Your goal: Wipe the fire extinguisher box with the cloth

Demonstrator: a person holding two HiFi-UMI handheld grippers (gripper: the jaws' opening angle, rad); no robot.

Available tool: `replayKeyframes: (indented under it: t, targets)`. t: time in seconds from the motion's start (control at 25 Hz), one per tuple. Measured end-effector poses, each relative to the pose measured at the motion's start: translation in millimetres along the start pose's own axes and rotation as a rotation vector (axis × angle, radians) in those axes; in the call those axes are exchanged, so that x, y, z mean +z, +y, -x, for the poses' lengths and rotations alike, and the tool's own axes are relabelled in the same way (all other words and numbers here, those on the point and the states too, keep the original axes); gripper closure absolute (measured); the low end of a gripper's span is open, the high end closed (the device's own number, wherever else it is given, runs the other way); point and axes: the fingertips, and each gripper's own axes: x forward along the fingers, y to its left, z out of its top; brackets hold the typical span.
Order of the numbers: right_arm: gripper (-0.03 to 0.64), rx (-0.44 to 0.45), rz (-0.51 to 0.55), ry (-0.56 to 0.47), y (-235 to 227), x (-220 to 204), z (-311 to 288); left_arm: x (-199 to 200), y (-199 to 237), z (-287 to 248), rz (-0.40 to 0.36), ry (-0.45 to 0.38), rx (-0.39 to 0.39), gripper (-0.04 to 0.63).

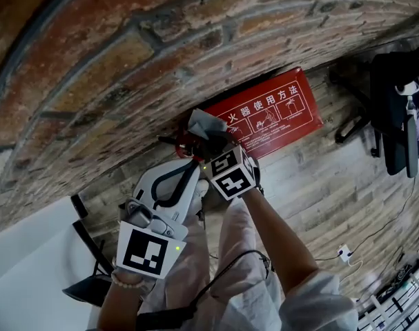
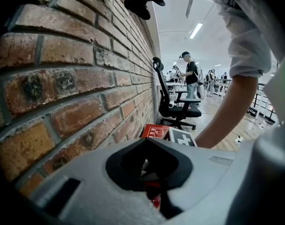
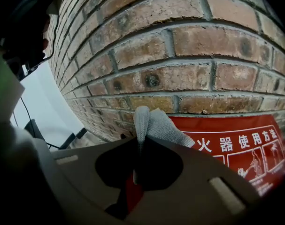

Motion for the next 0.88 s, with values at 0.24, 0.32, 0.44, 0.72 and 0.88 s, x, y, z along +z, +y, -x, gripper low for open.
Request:
replayKeyframes:
  t: [0.24, 0.32, 0.44, 0.72, 0.88]
  targets:
    - [0.598, -0.042, 0.008, -0.053, -11, 14, 20, 11, 1, 0, -0.028, -0.005, -0.009, 0.598]
    - [0.598, -0.080, 0.033, -0.080, -20, 21, 34, 18, 0, 0, -0.038, -0.009, -0.016, 0.598]
    - [0.598, -0.135, 0.042, -0.127, -39, 32, 58, 27, 0, -3, -0.060, -0.020, -0.025, 0.598]
    - [0.598, -0.277, -0.015, -0.202, -93, 34, 122, 38, -8, -15, -0.060, -0.024, -0.047, 0.598]
    - [0.598, -0.378, -0.061, -0.210, -130, 20, 156, 41, -12, -22, -0.063, -0.030, -0.059, 0.598]
